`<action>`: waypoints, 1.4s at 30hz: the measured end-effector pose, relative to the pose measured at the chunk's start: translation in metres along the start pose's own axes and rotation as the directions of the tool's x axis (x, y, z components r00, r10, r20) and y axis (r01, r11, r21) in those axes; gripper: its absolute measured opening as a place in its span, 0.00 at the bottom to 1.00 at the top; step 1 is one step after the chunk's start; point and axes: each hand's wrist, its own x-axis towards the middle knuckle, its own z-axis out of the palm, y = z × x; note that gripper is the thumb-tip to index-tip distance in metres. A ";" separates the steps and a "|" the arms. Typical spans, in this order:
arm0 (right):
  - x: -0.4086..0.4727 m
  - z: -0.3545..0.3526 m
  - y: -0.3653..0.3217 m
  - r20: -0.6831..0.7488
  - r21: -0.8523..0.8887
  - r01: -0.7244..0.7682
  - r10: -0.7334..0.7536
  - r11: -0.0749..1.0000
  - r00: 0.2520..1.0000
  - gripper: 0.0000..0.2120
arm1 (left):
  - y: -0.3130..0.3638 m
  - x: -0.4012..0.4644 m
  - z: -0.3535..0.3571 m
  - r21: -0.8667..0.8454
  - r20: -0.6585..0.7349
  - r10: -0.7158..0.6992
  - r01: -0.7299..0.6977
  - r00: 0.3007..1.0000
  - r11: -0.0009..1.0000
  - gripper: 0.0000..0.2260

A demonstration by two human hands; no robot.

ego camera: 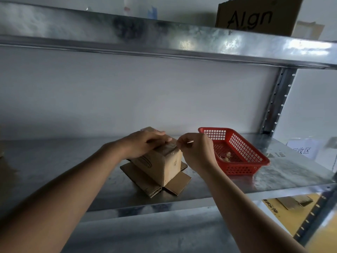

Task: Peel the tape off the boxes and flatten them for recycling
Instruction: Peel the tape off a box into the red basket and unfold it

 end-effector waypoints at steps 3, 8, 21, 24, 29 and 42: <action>-0.003 -0.002 -0.001 0.017 0.043 0.105 -0.106 0.994 0.994 0.08 | -0.001 0.003 0.000 0.004 0.007 -0.004 0.004 1.000 1.000 0.13; -0.001 -0.008 0.006 0.192 0.252 0.033 -0.083 0.967 0.978 0.11 | -0.002 0.003 0.002 -0.007 -0.008 0.003 -0.003 1.000 1.000 0.12; 0.007 -0.003 0.005 0.073 0.451 -0.030 -0.003 0.892 0.997 0.06 | -0.001 0.003 0.008 0.015 -0.038 -0.036 0.037 0.999 0.999 0.13; 0.006 0.003 0.016 0.022 0.312 -0.033 0.027 0.949 0.999 0.10 | 0.000 0.004 0.007 0.000 -0.031 -0.014 0.015 0.999 1.000 0.15; 0.008 0.004 0.028 -0.041 -0.043 0.080 -0.082 0.996 0.996 0.10 | -0.004 0.008 0.009 -0.021 -0.055 -0.002 0.001 0.999 1.000 0.14; 0.004 -0.002 -0.001 0.117 -0.103 0.109 -0.097 0.989 0.988 0.05 | -0.004 0.007 0.010 0.005 -0.039 -0.016 0.016 0.999 1.000 0.14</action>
